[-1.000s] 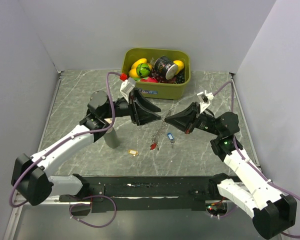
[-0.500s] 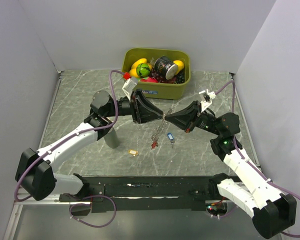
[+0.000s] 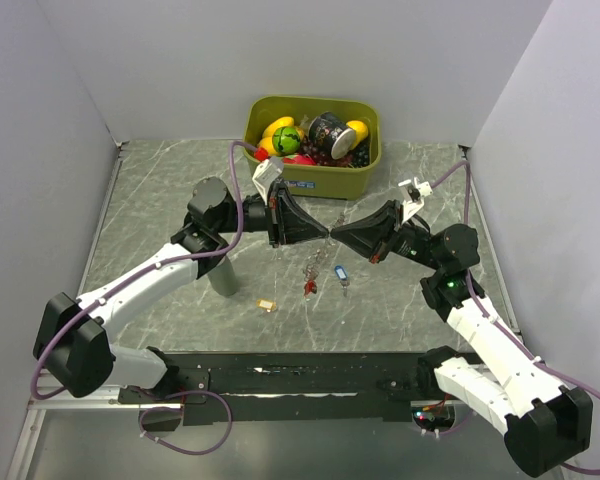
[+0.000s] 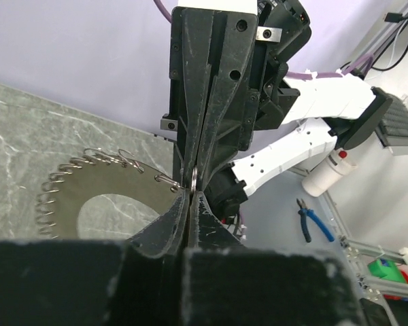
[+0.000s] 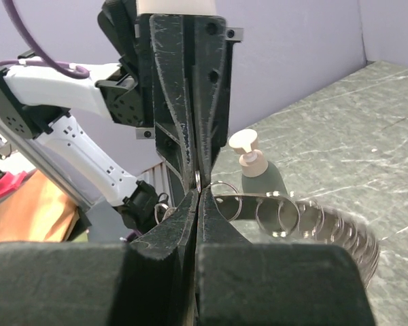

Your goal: Put the keys on the keyring

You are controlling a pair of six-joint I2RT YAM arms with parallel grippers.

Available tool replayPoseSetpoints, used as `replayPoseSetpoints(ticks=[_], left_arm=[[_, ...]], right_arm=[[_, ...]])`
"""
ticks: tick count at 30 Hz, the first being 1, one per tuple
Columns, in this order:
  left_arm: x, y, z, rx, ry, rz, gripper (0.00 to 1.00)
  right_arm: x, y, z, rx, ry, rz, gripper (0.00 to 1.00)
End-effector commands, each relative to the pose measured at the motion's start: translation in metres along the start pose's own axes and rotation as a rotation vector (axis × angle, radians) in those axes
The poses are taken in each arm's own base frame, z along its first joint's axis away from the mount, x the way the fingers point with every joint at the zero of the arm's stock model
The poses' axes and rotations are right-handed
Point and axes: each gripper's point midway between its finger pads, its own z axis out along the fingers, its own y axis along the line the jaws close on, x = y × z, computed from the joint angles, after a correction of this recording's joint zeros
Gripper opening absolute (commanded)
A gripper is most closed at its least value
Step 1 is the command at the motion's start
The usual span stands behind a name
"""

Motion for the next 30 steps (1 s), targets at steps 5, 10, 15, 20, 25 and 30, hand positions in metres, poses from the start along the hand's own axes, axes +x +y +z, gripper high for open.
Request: replayPoseSetpoints(ticks=[5,10,15,20,25,30], left_arm=[[-0.023,-0.016,0.002,-0.003,-0.028,0.142,0.01],[-0.019,-0.005,-0.002,-0.081,0.025,0.181,0.01],[-0.02,0.013,-0.007,-0.184,0.102,0.263,0.01],[-0.011,0.027,-0.018,-0.274,0.212,0.289,0.01],[-0.006,0.04,-0.028,-0.331,0.318,0.367,0.01],[0.004,0.038,-0.035,-0.339,0.443,0.437,0.01]], right_arm=[[-0.02,0.011,0.005,-0.032,-0.029,-0.071,0.0],[-0.012,0.007,0.003,-0.011,0.002,-0.073,0.22],[-0.014,0.004,-0.004,0.056,0.011,-0.124,0.59],[-0.023,-0.003,-0.01,0.135,0.02,-0.193,0.76],[-0.031,-0.006,-0.009,0.147,0.061,-0.268,0.81],[-0.013,-0.008,0.0,0.042,0.229,-0.264,0.81]])
